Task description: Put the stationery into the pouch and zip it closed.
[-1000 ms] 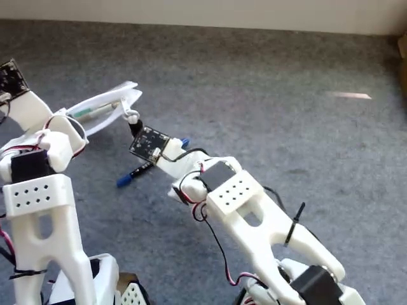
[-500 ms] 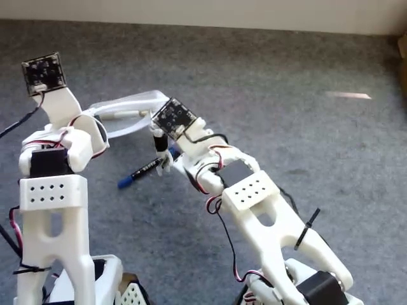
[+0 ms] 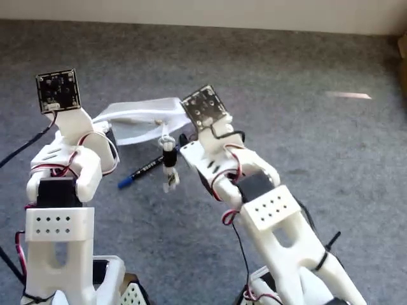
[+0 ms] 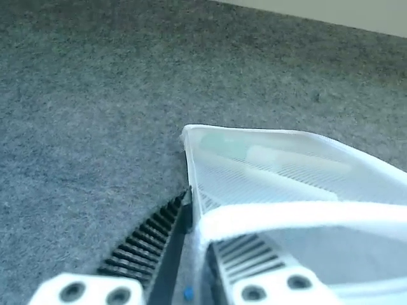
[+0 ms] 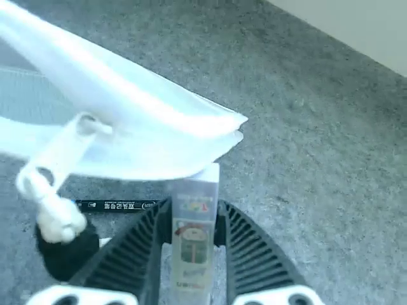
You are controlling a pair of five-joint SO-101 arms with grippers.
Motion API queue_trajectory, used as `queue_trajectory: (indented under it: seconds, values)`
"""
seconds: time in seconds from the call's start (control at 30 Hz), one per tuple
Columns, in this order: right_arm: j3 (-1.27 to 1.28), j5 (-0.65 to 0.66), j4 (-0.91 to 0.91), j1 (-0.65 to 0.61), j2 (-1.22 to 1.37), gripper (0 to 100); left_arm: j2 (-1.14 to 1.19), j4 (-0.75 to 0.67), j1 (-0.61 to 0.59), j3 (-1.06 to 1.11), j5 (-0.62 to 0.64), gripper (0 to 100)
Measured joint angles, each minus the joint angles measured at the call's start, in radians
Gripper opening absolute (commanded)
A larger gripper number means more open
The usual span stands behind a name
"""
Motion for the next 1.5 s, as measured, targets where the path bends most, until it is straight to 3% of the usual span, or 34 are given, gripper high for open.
queue_trajectory:
  seconds: [0.17, 0.47, 0.63, 0.77, 0.87, 1.13, 1.5]
  values:
    - [0.124, -0.012, -0.103, 0.0, -0.176, 0.4, -0.002, -0.003, 0.0, 0.002, 0.0, 1]
    - [0.215, -0.157, -0.222, 0.0, -0.433, 0.4, -0.002, -0.025, 0.0, 0.029, 0.0, 1]
    - [0.215, -0.285, -0.229, -0.003, -0.525, 0.4, -0.002, -0.04, 0.0, 0.04, 0.0, 1]
    - [0.236, -0.411, -0.282, -0.091, -0.543, 0.4, -0.002, -0.04, 0.0, 0.04, 0.0, 1]
    - [0.336, -0.466, -0.422, -0.144, -0.543, 0.4, -0.002, -0.04, 0.0, 0.04, 0.0, 1]
    - [0.608, -0.443, -1.013, -0.155, -0.44, 0.4, -0.002, -0.04, 0.0, 0.04, 0.0, 1]
    - [0.528, -0.443, -1.332, -0.158, -0.021, 0.4, -0.002, -0.04, 0.0, 0.04, 0.0, 1]
